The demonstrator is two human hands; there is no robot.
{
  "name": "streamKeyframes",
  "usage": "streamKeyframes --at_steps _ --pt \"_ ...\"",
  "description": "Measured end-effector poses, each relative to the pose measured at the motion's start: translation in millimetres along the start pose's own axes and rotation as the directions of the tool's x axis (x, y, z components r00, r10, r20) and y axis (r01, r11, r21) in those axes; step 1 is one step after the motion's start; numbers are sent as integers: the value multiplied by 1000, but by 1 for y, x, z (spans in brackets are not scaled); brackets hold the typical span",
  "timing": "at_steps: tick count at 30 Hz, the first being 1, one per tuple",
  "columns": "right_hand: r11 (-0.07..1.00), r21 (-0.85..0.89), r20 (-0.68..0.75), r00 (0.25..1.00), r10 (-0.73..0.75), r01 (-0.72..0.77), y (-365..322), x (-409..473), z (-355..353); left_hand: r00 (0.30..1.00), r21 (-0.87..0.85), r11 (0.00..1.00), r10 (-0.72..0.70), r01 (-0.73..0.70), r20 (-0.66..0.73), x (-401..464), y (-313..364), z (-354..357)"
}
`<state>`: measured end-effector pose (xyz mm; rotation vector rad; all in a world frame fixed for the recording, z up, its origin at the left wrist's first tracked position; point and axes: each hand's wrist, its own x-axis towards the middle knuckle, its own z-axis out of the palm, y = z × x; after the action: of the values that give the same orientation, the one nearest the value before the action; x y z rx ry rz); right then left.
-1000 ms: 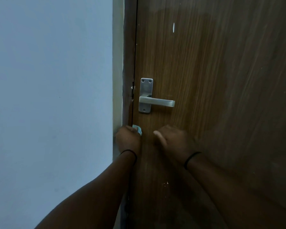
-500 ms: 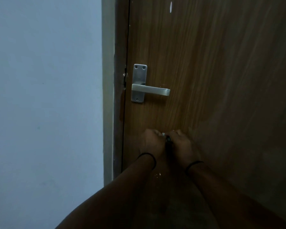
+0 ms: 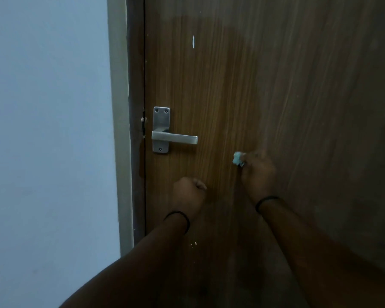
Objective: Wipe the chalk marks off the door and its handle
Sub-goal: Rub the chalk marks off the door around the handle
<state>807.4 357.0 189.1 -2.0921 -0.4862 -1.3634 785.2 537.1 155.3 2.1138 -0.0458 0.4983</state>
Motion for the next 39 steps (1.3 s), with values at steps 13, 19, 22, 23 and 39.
streamKeyframes --at_steps 13,19,22,23,39 --pt "994 -71 -22 996 84 -85 4 36 -23 988 141 983 132 -120 -84 14 20 -7" --pt "960 -230 -4 987 -162 157 -33 152 -36 969 147 966 229 -214 -94 19 42 -11" --pt "943 -227 42 970 -239 242 -43 168 -32 966 143 963 242 -228 -92 19 39 -13" --pt "950 -202 36 971 -238 240 -41 166 -33 965 141 963 245 -230 -95 18 38 -14" --pt "980 -101 553 809 199 -172 -16 -73 63 988 350 933 29 -82 154 13 -17 -19"
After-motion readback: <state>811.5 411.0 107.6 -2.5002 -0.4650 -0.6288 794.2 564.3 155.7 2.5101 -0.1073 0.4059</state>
